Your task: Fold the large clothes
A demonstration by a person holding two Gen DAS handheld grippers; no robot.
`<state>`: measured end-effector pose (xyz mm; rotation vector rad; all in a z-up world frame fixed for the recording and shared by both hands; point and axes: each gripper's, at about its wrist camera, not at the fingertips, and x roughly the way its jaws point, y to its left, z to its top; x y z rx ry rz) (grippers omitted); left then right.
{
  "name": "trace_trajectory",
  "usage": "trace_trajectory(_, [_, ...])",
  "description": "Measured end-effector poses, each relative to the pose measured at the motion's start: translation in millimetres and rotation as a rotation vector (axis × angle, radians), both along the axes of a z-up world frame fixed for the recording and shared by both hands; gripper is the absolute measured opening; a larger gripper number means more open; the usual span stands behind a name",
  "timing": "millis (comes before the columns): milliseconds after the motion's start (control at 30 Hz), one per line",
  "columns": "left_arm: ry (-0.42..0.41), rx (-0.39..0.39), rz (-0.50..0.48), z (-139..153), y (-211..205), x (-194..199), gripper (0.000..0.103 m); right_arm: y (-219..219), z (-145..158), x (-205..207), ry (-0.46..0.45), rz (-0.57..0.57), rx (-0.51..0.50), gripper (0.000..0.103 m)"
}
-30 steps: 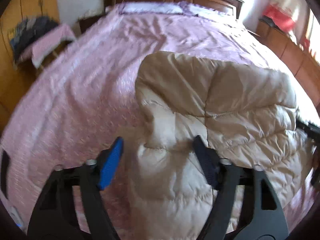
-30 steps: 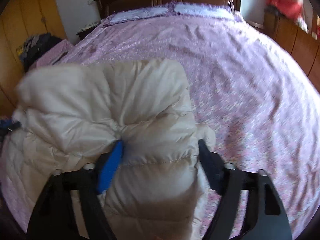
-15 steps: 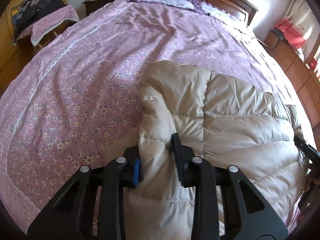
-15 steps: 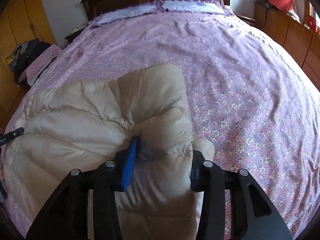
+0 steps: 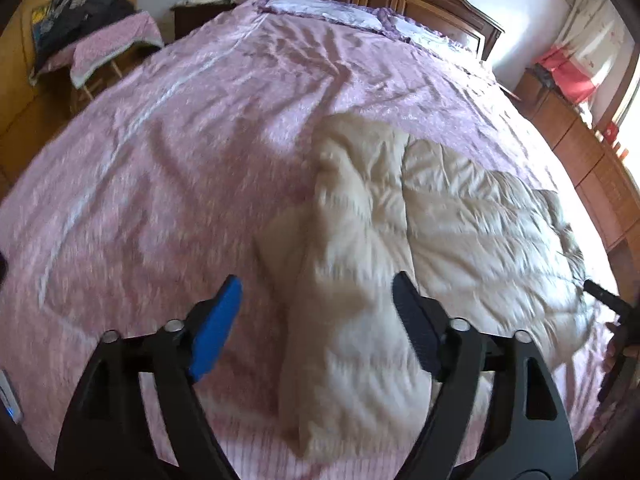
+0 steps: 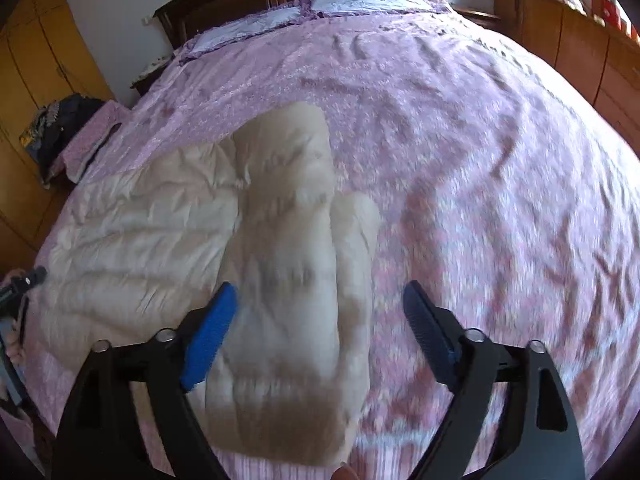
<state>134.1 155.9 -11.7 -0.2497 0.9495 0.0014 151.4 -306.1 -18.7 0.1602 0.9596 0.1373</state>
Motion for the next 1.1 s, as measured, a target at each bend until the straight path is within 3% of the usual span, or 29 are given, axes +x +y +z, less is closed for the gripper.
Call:
trace_trajectory(133, [0.026,-0.067,-0.003,-13,-2,-15,0.083,-7,-16,-10,0.059,-0.014,0.065,0.087])
trace_trajectory(300, [0.067,-0.065,-0.011,-34,-16,-15,0.083,-7,-29,-7,0.077,-0.014,0.085,0.088])
trace_trajectory(667, [0.089,-0.153,-0.015,-61,-31,0,0.083,-18,-59,1,0.153,-0.009,0.204,0.095])
trace_trajectory(767, [0.092,-0.184,-0.012,-63,-31,1,0.08,-20,-59,0,0.159,0.012,0.253,0.083])
trace_trajectory(833, [0.094,-0.199,-0.011,-63,-33,2,0.075,-20,-57,-2,0.163,0.04,0.288,0.061])
trace_trajectory(900, [0.095,-0.208,-0.012,-62,-35,4,0.067,-17,-54,-4,0.162,0.054,0.288,0.055])
trace_trajectory(1067, [0.081,-0.23,-0.031,-54,-41,3,0.03,-10,-47,-9,0.143,0.069,0.297,0.037])
trace_trajectory(1100, [0.079,-0.236,-0.035,-52,-42,3,0.027,-8,-44,-11,0.135,0.072,0.296,0.033])
